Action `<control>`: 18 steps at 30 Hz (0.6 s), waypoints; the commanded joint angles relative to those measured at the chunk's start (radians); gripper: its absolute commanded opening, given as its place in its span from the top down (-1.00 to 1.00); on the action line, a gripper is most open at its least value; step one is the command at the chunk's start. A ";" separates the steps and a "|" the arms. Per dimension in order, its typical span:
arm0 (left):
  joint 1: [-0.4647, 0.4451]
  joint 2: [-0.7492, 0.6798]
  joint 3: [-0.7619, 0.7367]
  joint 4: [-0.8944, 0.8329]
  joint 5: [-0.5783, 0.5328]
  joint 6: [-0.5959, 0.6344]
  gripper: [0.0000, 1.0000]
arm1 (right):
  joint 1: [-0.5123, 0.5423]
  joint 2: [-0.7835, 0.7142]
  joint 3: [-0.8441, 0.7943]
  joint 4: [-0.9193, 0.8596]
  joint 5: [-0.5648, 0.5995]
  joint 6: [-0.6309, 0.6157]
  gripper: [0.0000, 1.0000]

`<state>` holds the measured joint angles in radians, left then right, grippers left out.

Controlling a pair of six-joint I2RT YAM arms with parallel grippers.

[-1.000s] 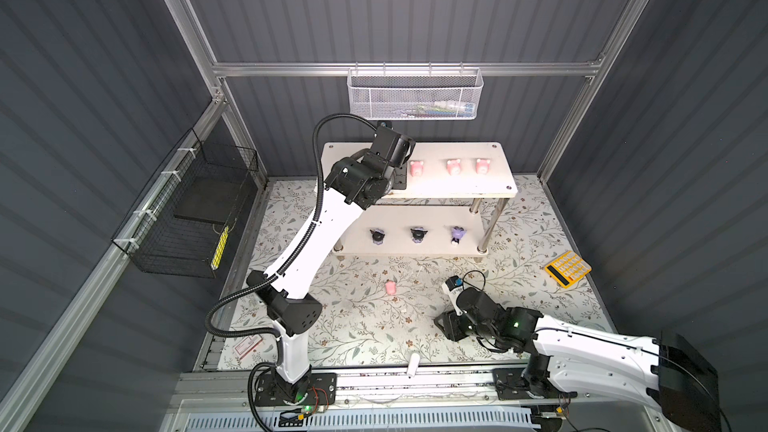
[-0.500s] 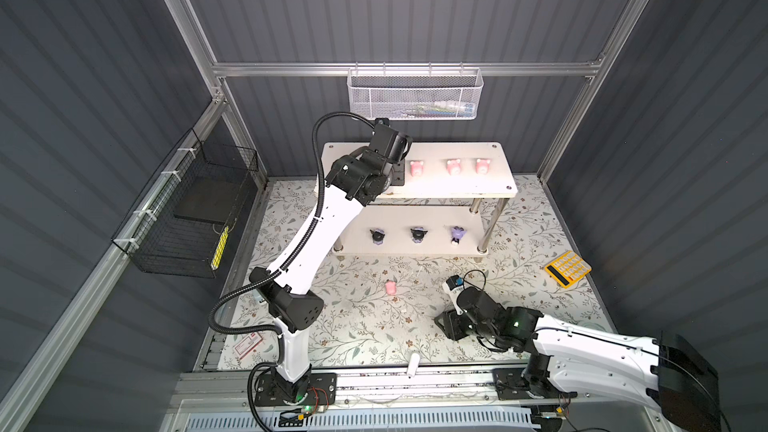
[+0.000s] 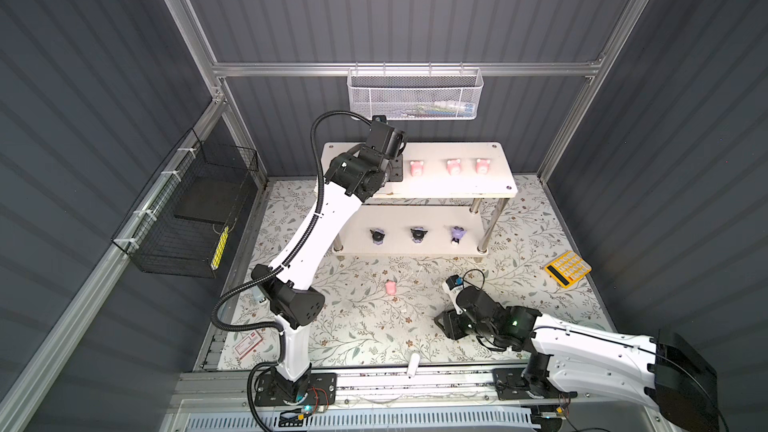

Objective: Place and organize the plastic toys onto the shelf
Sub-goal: 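Lower the pink pig onto the top shelf beside the others and open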

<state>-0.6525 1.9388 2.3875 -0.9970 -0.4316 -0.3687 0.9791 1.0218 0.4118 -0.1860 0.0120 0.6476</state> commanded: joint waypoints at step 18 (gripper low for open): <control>0.017 -0.022 0.025 0.067 0.023 0.031 -0.09 | -0.006 0.022 0.001 0.019 -0.012 -0.003 0.04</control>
<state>-0.6441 1.9400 2.3871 -0.9504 -0.4175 -0.3618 0.9775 1.0374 0.4118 -0.1787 0.0025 0.6472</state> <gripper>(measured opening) 0.530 0.480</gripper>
